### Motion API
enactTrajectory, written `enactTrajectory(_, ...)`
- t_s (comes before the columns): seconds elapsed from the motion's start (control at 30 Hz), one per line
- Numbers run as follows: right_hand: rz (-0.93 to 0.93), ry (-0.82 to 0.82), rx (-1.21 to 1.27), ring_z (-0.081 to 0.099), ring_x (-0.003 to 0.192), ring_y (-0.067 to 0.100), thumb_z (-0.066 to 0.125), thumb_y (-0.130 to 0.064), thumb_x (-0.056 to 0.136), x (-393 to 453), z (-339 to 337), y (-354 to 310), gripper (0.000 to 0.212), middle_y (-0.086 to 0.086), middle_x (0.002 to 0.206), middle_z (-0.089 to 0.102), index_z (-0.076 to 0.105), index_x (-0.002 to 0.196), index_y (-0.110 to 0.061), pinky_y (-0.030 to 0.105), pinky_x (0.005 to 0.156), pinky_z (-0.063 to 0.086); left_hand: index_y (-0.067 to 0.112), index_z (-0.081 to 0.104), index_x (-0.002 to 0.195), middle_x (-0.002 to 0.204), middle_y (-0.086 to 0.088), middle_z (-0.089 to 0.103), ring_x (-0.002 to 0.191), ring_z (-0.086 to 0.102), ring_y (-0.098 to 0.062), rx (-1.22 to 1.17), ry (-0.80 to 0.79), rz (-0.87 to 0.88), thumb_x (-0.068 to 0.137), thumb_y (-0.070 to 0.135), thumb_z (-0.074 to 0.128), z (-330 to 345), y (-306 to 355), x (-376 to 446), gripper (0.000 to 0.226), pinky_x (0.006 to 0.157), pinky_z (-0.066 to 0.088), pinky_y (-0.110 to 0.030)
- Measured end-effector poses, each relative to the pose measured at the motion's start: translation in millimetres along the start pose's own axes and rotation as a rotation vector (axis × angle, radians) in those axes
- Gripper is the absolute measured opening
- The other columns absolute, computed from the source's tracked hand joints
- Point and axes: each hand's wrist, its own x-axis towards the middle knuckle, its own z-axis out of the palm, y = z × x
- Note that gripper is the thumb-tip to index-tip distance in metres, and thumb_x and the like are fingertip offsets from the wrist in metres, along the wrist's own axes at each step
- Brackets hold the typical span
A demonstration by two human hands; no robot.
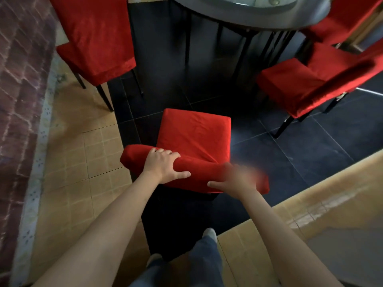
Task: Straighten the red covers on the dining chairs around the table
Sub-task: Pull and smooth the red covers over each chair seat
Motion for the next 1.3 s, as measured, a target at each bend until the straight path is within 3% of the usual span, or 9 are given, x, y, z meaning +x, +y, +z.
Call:
enactTrajectory(0.2,0.098,0.013,0.027,0.057,0.100,0.022,0.024,-0.100,0.049,-31.7,12.8,-17.2,0.100,-0.005,0.100,0.063,0.053,0.116,-0.032,0.043,0.093,0.035,0.032,0.054,0.127,0.122,0.004,0.063,0.114,0.055,-0.021,0.024,0.019,0.102,0.056,0.097,0.013,3.2,-9.9,-8.0,0.104,0.101,0.035,-0.041)
enactTrajectory(0.4,0.158,0.088,0.035,0.053,0.111,0.024,0.023,-0.098,0.051,-45.3,20.4,-26.8,0.101,-0.003,0.113,0.062,0.053,0.120,-0.030,0.047,0.099,0.029,0.031,0.052,0.129,0.118,0.004,0.064,0.110,0.057,-0.021,0.042,0.060,0.140,0.058,0.096,0.014,8.0,-13.8,-9.0,0.104,0.101,0.035,-0.042)
enactTrajectory(0.57,0.178,0.075,0.014,0.050,0.116,0.024,0.026,-0.097,0.050,-41.5,20.4,-27.2,0.103,-0.002,0.120,0.060,0.050,0.125,-0.030,0.047,0.100,0.029,0.029,0.056,0.124,0.111,0.004,0.067,0.104,0.060,-0.021,0.068,0.141,0.175,0.059,0.096,0.013,12.9,-17.0,-4.7,0.102,0.097,0.037,-0.040)
enactTrajectory(0.93,0.230,0.039,0.038,0.048,0.118,0.022,0.038,-0.096,0.050,-8.2,10.6,-15.4,0.100,-0.005,0.122,0.059,0.050,0.126,-0.031,0.048,0.102,0.028,0.029,0.059,0.119,0.112,0.006,0.066,0.105,0.058,-0.020,0.046,0.155,0.203,0.057,0.096,0.008,4.4,-15.3,33.2,0.105,0.096,0.038,-0.039)
enactTrajectory(1.3,0.297,0.009,0.138,0.035,0.134,0.028,0.057,-0.085,0.060,48.8,-12.1,5.7,0.095,-0.001,0.138,0.049,0.045,0.137,-0.031,0.063,0.112,0.006,0.029,0.058,0.120,0.114,0.006,0.065,0.107,0.056,-0.020,0.066,0.132,0.200,0.058,0.095,0.010,-13.3,-6.4,100.2,0.102,0.095,0.038,-0.038)
